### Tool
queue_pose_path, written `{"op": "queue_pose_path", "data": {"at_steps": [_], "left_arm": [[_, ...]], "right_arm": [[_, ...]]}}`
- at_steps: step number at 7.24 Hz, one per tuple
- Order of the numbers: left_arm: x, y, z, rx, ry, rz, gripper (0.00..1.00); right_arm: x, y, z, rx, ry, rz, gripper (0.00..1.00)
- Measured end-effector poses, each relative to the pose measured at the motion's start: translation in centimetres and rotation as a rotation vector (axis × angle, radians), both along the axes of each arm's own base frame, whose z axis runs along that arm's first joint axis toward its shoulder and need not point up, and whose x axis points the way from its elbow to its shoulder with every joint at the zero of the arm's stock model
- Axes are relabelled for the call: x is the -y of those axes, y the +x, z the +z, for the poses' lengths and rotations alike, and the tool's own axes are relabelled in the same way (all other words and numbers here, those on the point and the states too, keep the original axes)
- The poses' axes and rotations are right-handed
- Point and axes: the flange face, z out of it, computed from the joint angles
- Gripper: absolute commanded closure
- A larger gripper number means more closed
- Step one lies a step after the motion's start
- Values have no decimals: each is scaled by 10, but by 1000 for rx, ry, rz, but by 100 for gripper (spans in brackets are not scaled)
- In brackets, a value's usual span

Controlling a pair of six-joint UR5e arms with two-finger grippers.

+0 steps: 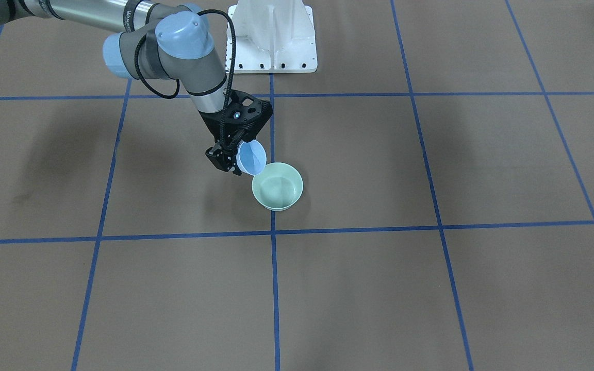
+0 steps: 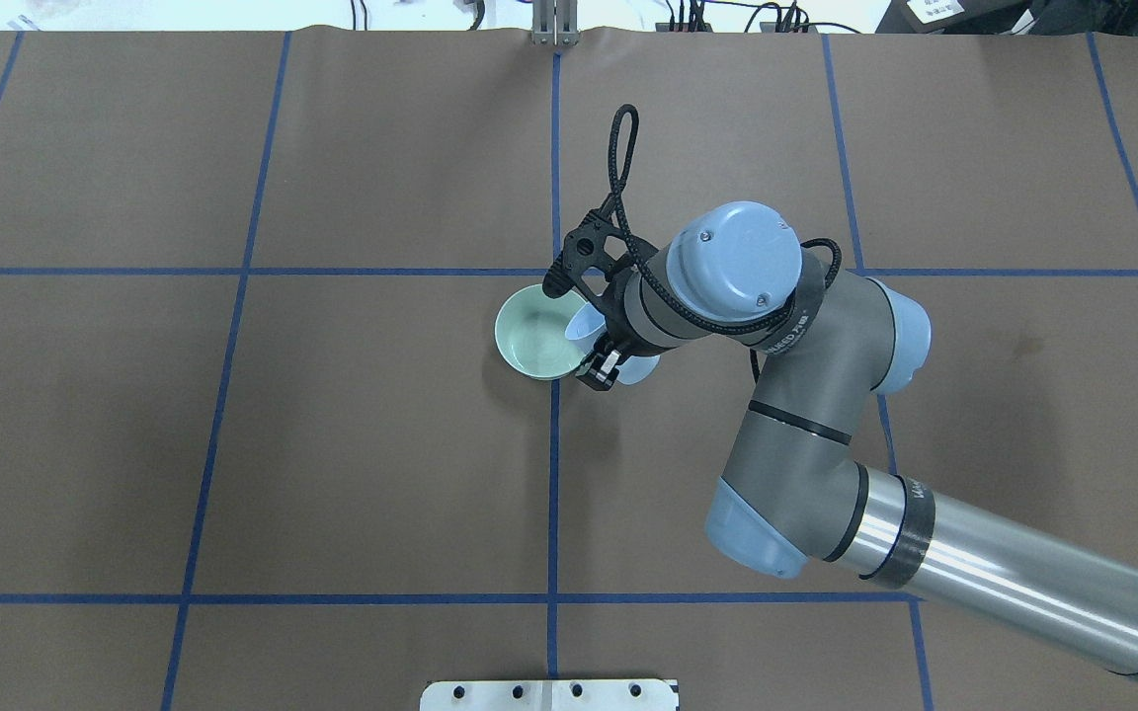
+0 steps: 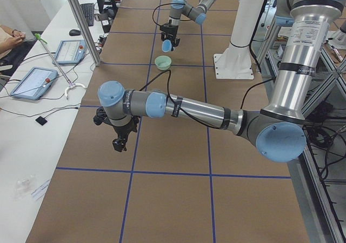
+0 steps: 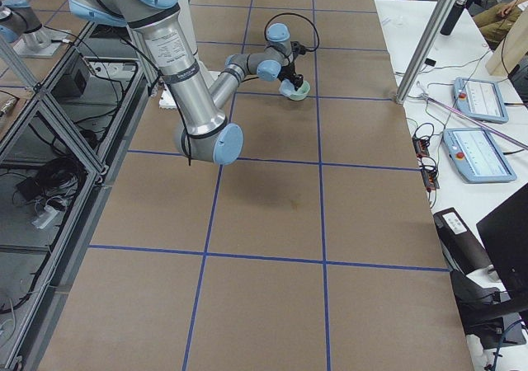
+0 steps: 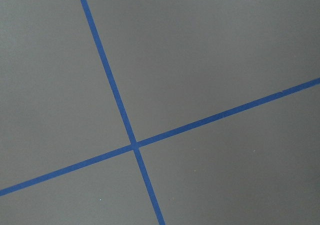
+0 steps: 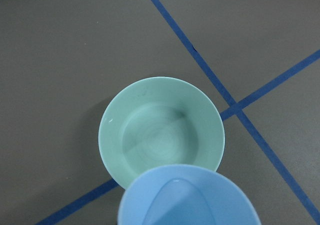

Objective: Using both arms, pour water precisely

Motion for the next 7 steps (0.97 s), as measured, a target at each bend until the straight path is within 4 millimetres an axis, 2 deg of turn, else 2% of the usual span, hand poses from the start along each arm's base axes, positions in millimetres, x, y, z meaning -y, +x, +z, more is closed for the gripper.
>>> {"op": "queue_pose_path", "data": {"at_steps": [7], "left_arm": [[-2,0,0,-3,0,0,0]], "right_arm": [[13,-25,-39,-126,-63,-11,100]]}}
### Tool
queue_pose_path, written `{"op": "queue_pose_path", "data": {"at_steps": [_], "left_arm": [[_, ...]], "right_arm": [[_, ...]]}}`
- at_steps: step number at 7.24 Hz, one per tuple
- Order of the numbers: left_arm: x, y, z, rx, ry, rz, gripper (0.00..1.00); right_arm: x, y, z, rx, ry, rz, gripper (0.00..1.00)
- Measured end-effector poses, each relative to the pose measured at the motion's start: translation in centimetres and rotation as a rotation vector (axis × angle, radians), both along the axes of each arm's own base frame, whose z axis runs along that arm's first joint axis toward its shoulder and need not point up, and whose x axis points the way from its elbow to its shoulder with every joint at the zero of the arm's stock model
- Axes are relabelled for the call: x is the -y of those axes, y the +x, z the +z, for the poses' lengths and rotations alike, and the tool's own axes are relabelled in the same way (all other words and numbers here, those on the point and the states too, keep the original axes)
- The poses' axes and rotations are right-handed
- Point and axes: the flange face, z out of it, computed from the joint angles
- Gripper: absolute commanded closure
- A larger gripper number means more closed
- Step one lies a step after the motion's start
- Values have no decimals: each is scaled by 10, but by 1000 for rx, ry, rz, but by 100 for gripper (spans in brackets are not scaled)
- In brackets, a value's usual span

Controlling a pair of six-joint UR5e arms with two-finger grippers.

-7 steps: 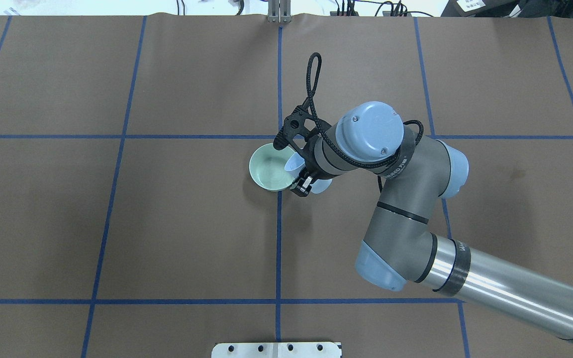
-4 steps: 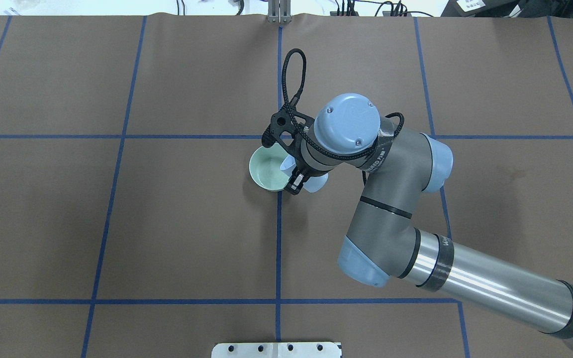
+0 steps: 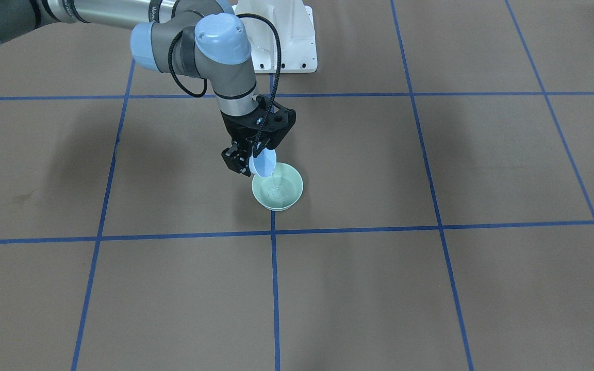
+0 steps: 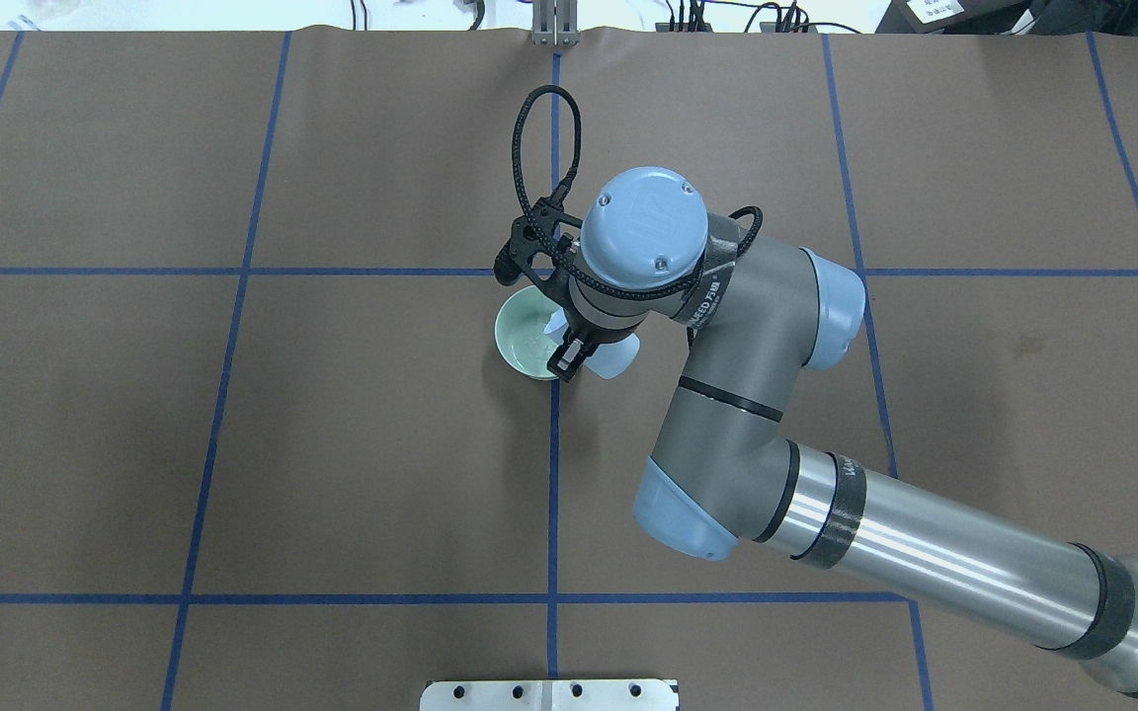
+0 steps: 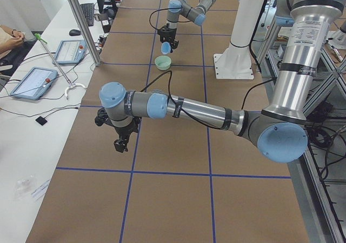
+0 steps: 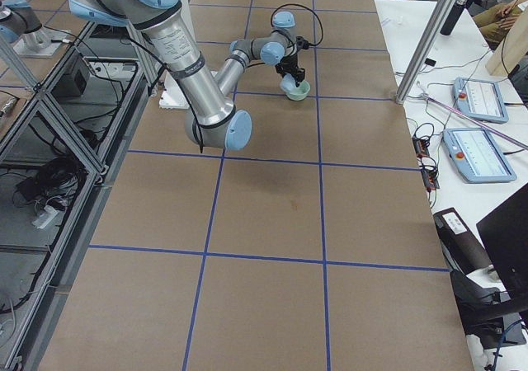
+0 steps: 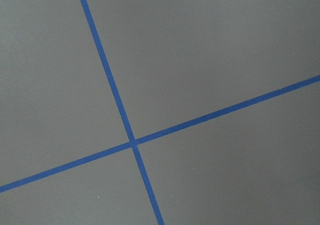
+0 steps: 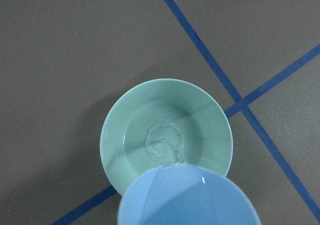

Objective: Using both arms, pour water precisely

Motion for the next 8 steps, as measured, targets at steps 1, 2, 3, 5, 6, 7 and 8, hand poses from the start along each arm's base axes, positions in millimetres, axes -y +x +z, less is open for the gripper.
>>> {"op": "queue_pose_path", "data": {"at_steps": [1,2,3,5,6,7,8], "left_arm": [[0,0,0,0,1,0,0],[0,0,0,0,1,0,0],[0,0,-1,0,2,0,0],[0,0,-1,0,3,0,0],[0,0,-1,0,3,0,0],[0,0,-1,-1,3,0,0],[0,0,-2,-7,2,0,0]], "right_arm": [[1,-2,-10,-20,-8,-4,100],[2,-4,-17,-37,-11,-12,100],[3,-6,-21,-48,-13,-18,100],[4,-6,-21,-67,-18,-26,100],[4,-6,-22,-78,-19,-32,100],[4,-7,-24,-87,-21,-35,100],[5,-7,-25,-92,-21,-37,100]]}}
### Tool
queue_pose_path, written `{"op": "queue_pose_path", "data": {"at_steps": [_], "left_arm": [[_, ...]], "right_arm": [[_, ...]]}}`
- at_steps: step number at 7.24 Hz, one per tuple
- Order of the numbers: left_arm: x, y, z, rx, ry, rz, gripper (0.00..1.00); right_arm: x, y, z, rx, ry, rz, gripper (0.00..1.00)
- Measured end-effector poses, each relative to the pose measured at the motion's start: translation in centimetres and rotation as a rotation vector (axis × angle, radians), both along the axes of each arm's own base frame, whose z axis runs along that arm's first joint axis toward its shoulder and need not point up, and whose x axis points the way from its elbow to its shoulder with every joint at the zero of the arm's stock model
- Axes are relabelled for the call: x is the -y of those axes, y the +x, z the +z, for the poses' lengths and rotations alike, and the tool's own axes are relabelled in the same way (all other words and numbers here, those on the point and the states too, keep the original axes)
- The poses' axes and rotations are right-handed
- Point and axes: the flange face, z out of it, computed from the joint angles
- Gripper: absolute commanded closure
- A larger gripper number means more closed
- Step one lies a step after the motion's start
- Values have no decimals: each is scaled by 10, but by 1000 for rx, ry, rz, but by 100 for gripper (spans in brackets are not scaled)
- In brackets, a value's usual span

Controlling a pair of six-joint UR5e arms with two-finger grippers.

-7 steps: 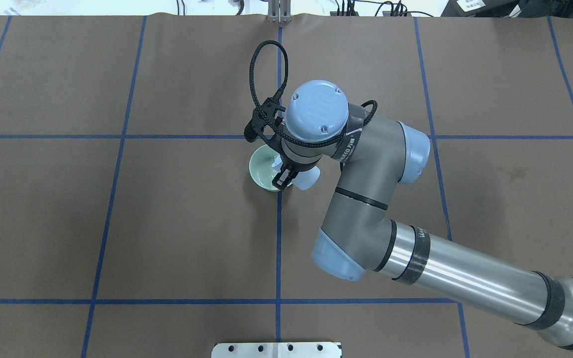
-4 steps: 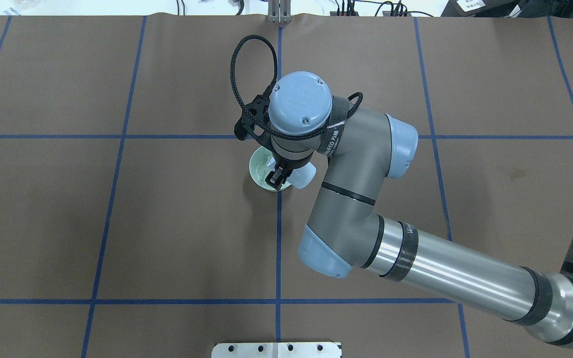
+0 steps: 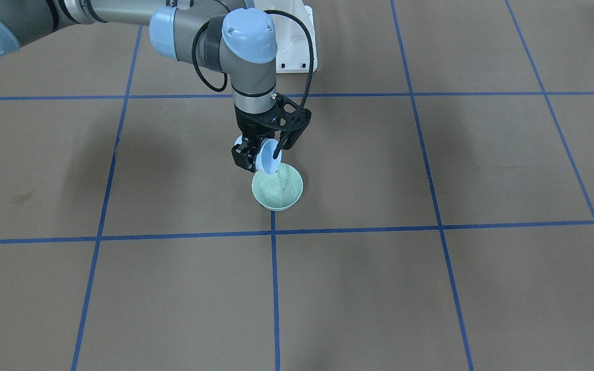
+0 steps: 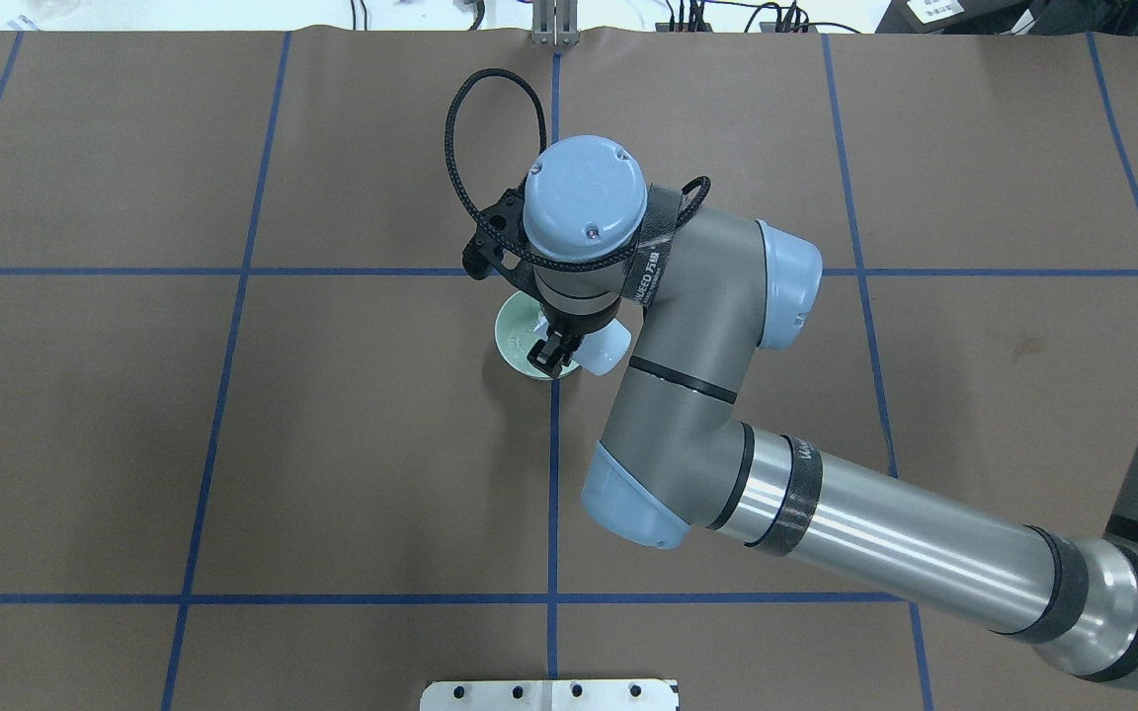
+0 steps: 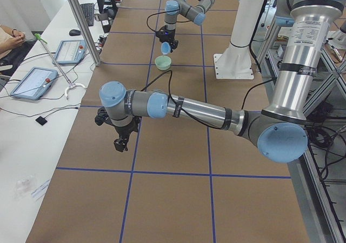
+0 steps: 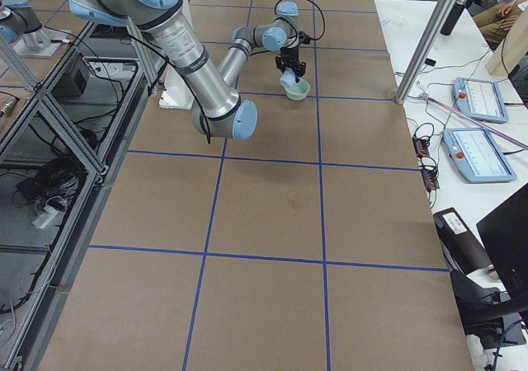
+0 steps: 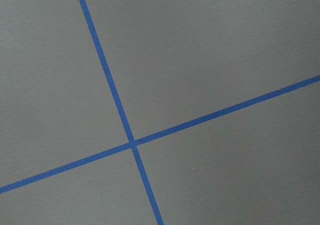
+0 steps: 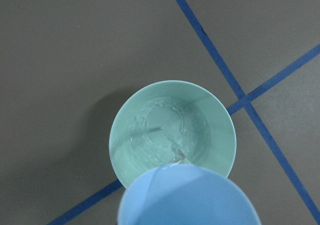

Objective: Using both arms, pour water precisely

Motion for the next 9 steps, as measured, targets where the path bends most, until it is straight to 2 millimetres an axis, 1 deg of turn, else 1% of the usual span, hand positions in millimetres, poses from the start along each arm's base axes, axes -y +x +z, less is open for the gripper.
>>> {"op": "queue_pose_path", "data": {"at_steps": [4,7,9], "left_arm": [[0,1,-1,-19,-1,1,0],[0,1,-1,-20,-2,1,0],[0,1,-2,-22,-2,1,0]], "right_arm": [[3,1,-2,24,20,7,100],[11,9,7,131,25,73,100],[20,21,11,244,25,142,100]]}}
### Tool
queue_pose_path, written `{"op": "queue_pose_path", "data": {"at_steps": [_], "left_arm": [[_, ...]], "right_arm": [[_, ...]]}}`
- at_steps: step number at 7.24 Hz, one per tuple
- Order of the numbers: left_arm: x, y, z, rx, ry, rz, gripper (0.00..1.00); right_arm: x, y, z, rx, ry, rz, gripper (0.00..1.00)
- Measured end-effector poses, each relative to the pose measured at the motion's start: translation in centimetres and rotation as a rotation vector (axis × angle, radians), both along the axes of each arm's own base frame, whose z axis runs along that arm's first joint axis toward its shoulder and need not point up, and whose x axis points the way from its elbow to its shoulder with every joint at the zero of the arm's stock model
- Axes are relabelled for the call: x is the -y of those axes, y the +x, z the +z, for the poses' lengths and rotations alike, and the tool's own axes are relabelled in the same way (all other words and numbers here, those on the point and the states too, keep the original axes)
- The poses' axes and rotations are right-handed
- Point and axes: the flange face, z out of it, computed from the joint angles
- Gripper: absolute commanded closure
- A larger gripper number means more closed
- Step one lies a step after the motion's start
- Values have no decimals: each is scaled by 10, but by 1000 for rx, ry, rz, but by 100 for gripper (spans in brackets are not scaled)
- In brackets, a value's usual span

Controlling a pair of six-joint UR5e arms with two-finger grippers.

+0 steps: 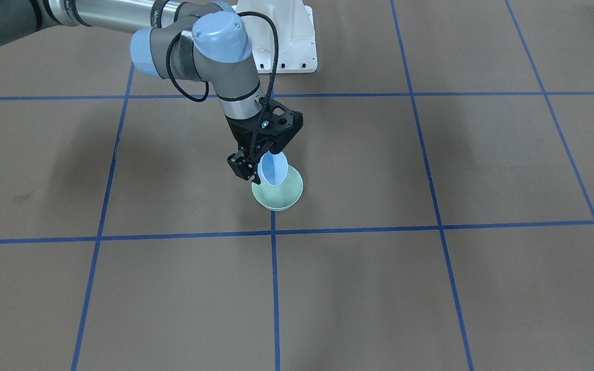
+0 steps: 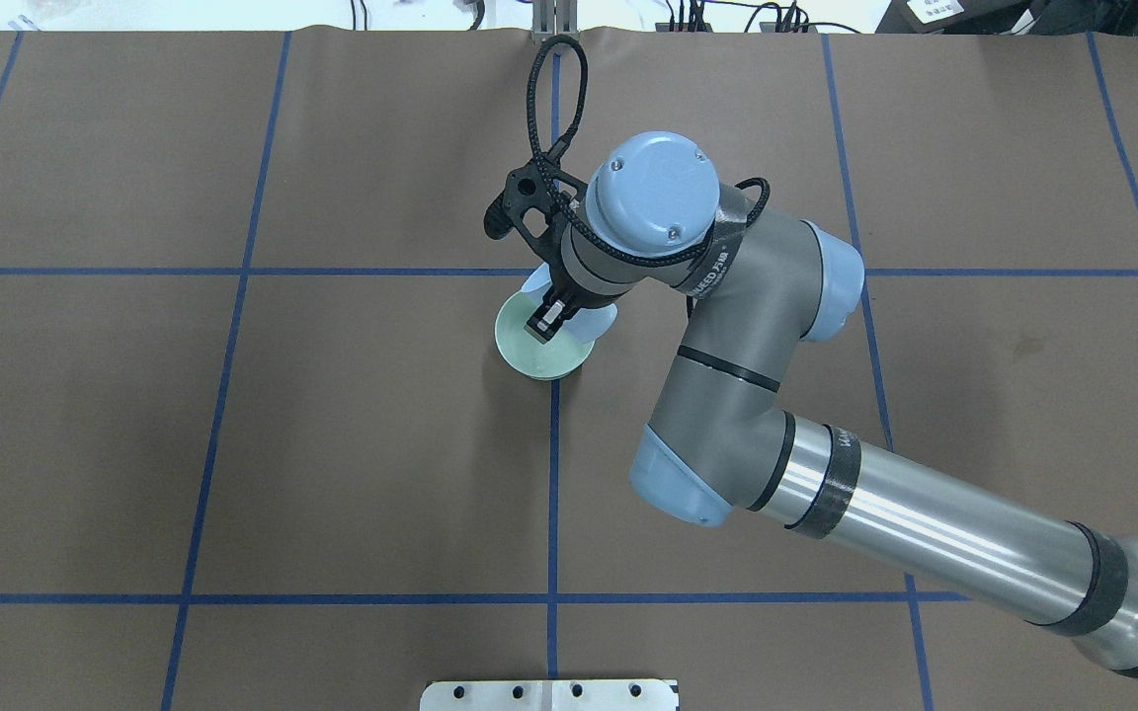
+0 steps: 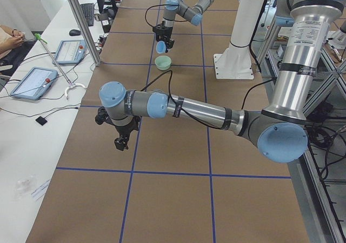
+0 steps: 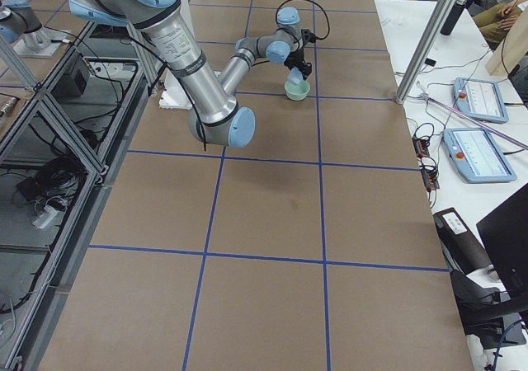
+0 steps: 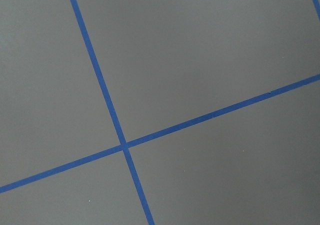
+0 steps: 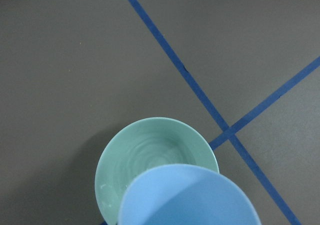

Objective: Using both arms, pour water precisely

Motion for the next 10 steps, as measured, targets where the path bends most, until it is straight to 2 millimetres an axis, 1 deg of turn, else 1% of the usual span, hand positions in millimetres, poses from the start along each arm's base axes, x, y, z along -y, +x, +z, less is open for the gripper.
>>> {"op": "queue_pose_path", "data": {"at_steps": [1,3,5,7,8,9,10], "left_arm": [[0,0,0,-1,0,0,0],[-2,0,2,-2,-1,0,0],[-7,0,10,0,-29,-17,0],[-19,-3,14,6,-115,-98,0],[-24,-7,16,7,-147,-133,0],[-26,-10,17,7,-167,-156,0],[-28,-12,15,6,-171,-166,0]], "right_arm": [[6,8,0,52,-15,42,100],[17,23,7,160,-50,173,100],[32,40,7,236,-123,315,100],[56,69,5,297,-207,449,100],[72,88,9,316,-237,526,100],[89,110,24,325,-275,614,100],[101,131,49,330,-312,706,100]]}}
